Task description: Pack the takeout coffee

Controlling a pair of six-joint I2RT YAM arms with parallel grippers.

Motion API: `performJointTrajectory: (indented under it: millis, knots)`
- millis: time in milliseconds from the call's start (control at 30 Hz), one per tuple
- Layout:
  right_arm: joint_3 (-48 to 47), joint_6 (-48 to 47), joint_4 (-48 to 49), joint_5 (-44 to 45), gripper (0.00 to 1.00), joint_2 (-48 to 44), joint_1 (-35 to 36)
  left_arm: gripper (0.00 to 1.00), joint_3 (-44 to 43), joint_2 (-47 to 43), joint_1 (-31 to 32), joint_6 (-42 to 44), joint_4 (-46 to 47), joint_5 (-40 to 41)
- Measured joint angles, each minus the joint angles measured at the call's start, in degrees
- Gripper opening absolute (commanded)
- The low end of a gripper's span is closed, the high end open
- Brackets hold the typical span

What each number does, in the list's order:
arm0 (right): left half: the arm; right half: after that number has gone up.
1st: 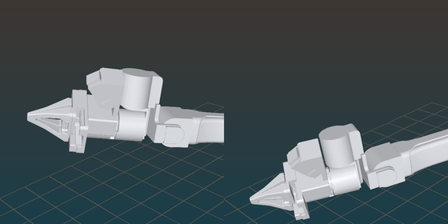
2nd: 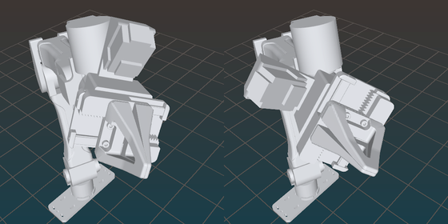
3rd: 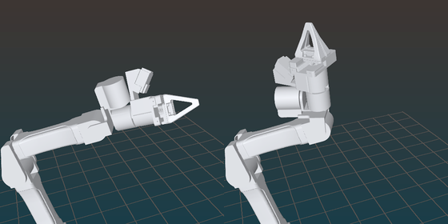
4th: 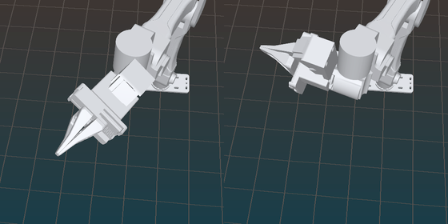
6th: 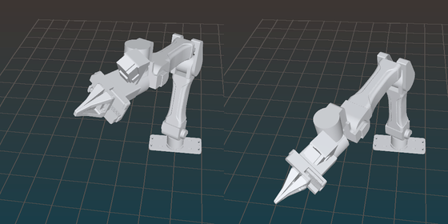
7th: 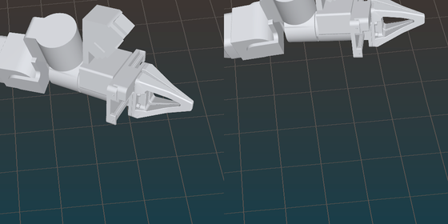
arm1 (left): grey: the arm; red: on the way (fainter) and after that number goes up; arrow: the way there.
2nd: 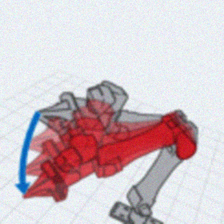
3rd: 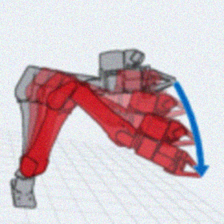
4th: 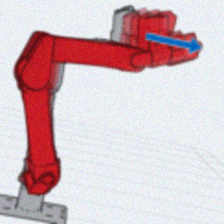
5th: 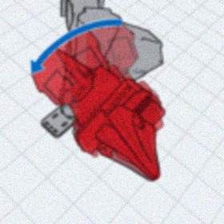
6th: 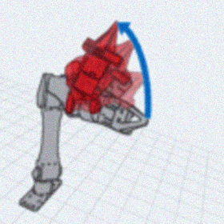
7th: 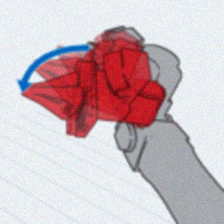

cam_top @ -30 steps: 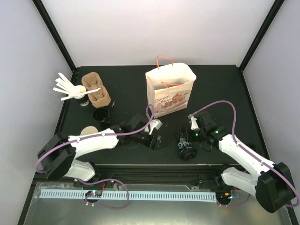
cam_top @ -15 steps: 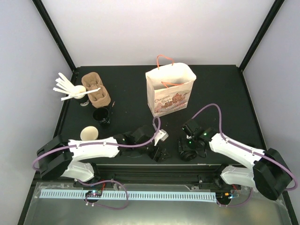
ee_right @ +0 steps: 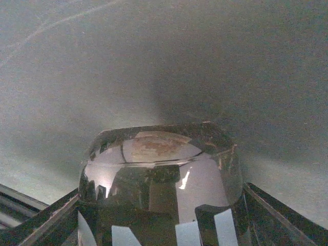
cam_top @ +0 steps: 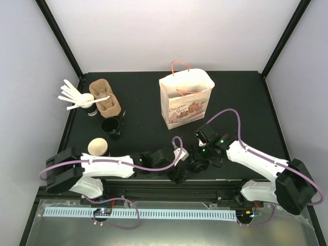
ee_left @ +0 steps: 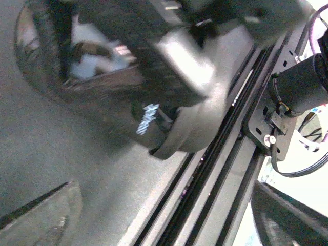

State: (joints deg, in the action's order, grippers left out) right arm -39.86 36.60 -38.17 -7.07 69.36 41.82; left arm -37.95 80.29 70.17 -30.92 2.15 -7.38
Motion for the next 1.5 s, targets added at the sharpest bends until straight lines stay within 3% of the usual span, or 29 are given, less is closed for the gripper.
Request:
performJointTrajectory:
  millis: [267, 467, 800, 1033, 1200, 1500]
  knots:
    - [-4.79, 9.64, 0.68, -3.78, 0.68, 4.68, 0.00, 0.99, 4.61, -3.45, 1.57, -2.40, 5.64, 6.99]
    - [-6.40, 17.59, 0.66, -6.88, 0.68, 6.03, 0.00, 0.91, 4.46, -3.28, 1.73, -3.30, 5.60, 11.50]
    - [-6.51, 22.69, 0.22, -8.50, 0.72, 6.12, -0.02, 0.48, 1.62, -2.58, 1.92, -2.69, 3.19, 14.62]
    - [-6.73, 23.39, -1.42, -7.74, 0.89, 6.12, -0.04, 0.33, 1.25, -2.73, 2.21, -2.25, 0.85, 14.64]
    - [-9.81, 22.01, -2.99, -6.49, 0.97, 6.12, -0.11, 0.28, -0.35, -3.30, 2.12, -2.99, -3.56, 14.47]
    - [-20.11, 14.34, -9.09, 2.08, 0.99, 6.10, -1.86, 0.28, -9.22, -3.82, -2.91, -7.10, -15.06, 6.23]
